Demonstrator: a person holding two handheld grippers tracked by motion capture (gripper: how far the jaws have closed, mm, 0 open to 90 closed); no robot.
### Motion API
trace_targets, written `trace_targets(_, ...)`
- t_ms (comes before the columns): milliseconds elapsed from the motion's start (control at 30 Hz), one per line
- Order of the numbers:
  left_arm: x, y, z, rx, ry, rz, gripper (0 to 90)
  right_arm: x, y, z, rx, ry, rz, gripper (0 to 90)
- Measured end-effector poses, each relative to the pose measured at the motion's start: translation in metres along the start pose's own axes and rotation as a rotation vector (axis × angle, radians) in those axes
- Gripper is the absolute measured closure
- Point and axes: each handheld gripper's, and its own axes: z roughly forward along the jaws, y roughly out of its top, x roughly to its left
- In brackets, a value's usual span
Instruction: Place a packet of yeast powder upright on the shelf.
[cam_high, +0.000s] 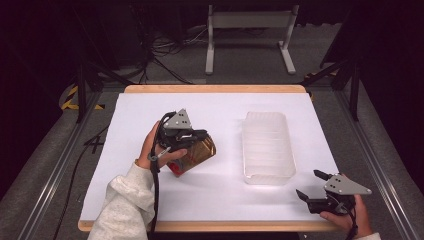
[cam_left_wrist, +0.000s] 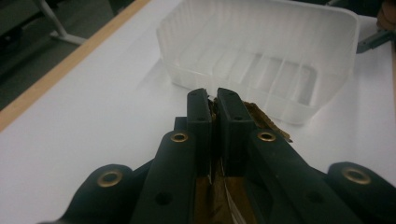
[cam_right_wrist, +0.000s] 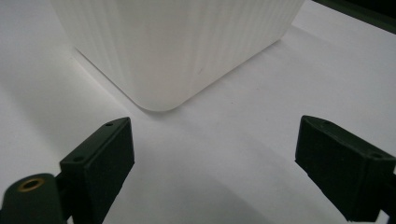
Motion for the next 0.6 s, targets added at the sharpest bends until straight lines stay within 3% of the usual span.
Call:
trace_targets(233, -0.013, 0.012, -0.004, -0.103, 0.013, 0.002, 85.2, 0.0, 0.0, -0.001, -0.005, -0.001, 0.003, 12.2)
trace_targets(367, -0.018, 0.02, -0.005, -0.206, 0.01, -0.032, 85.3, -0.001, 0.0, -0.002, -0.011, -0.005, 0.007, 12.2)
trace_targets(600, -0.025, 0.037, 0.003, -0.307, 0.007, -0.061, 85.6, 0.0, 0.0, -0.001, -0.007, 0.002, 0.008, 12.2)
